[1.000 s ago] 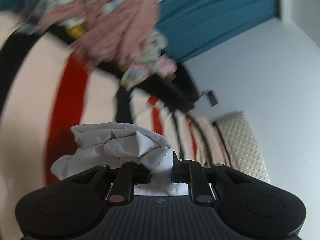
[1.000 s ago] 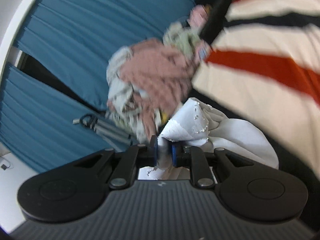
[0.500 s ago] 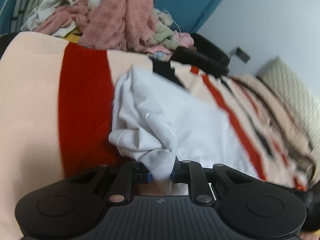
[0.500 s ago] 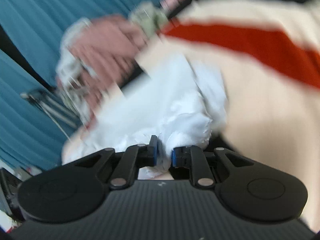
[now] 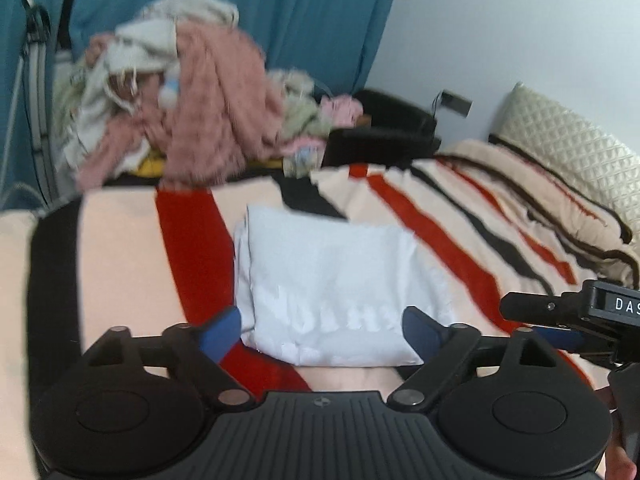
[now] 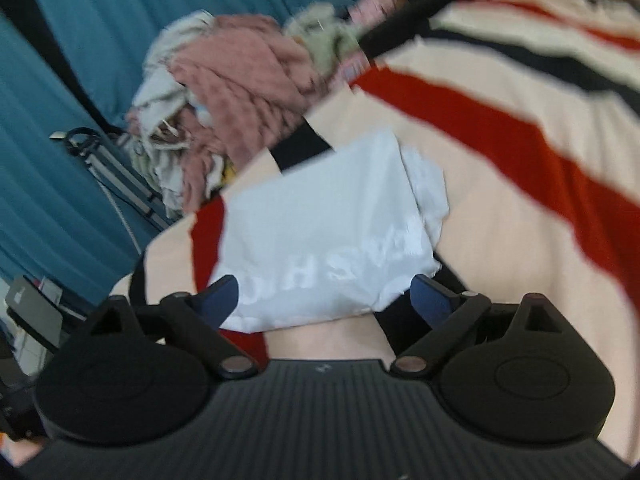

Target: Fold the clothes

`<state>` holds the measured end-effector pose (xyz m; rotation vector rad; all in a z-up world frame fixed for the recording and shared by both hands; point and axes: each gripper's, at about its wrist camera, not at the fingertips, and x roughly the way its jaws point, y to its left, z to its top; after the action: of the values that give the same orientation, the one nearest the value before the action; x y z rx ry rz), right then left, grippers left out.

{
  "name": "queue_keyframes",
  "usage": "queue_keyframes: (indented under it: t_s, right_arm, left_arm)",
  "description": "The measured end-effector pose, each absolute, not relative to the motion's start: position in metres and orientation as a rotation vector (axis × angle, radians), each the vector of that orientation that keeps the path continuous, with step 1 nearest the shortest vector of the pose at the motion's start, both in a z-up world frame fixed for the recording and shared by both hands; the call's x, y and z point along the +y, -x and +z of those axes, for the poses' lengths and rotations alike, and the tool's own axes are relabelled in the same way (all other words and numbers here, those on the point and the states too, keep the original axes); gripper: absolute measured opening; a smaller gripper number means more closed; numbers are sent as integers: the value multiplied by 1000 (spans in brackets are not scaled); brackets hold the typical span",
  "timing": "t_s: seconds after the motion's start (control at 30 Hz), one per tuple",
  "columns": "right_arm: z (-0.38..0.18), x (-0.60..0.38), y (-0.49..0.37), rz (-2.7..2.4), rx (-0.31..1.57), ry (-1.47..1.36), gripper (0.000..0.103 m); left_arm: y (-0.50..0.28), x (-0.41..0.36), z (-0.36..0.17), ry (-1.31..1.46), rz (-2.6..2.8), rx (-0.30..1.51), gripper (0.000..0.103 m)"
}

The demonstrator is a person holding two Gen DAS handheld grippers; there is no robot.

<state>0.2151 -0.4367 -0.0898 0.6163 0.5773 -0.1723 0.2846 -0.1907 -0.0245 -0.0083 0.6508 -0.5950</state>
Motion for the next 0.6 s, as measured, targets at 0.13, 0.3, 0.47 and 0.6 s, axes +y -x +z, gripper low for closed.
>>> queue_keyframes:
  t_s: [0.13, 0.3, 0.47, 0.6]
  right_arm:
    - [-48, -419, -172, -151, 520, -545, 94]
    - [-6, -392, -113, -152, 439, -453, 94]
    - [13, -364, -60, -150, 358, -372, 94]
    - [11, -344, -29, -146, 308, -322, 94]
  left_arm:
    - [-235, -175, 20, -5, -584, 574, 103]
    - [-168, -152, 62, -3, -575, 511, 103]
    - [-99, -132, 86, -40, -570, 423, 103]
    - [-50, -120, 88, -62, -555, 354, 103]
